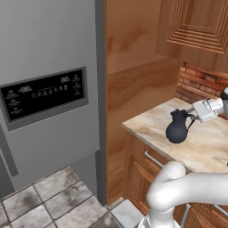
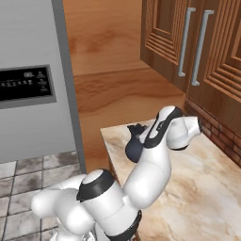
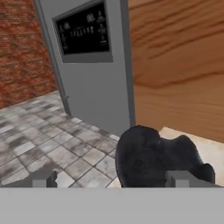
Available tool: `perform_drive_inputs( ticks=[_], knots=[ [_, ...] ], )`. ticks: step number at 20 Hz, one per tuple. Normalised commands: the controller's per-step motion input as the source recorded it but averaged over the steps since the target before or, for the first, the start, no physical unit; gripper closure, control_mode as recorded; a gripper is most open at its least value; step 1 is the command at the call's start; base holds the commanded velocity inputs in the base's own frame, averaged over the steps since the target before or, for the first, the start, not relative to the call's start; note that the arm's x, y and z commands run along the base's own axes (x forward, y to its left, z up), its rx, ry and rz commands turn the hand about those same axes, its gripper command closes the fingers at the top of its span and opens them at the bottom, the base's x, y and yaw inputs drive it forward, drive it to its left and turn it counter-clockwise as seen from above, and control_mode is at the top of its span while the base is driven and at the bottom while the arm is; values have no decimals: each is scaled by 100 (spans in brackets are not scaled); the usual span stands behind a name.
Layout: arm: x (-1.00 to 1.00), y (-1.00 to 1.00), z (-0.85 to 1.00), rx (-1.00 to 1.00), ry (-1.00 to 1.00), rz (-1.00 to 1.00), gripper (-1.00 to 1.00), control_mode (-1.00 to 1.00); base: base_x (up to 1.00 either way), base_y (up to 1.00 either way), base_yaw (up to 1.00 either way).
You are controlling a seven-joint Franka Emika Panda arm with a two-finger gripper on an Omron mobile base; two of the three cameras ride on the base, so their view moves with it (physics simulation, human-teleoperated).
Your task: Move the mustard and eggplant from the second highest shelf to the top shelf to make space. Then, place the pitcher from the counter on the cleared second highest shelf.
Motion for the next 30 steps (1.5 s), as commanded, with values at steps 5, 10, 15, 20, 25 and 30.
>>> perform_drive_inputs(
  ticks=[5, 10, 15, 20, 25, 30],
  knots=[
    [0, -17, 0, 0, -2, 4, -100, -100, 0, 0, 0],
    [0, -6, 0, 0, -5, 4, -100, -100, 0, 0, 0],
    [1, 0, 0, 0, -5, 2, -100, -100, 0, 0, 0],
    [7, 0, 0, 0, -3, 0, -100, -100, 0, 0, 0],
    [7, 0, -5, 0, -3, 0, -100, -100, 0, 0, 0],
    [3, 0, -14, 0, -1, 0, -100, -100, 0, 0, 0]
  ],
)
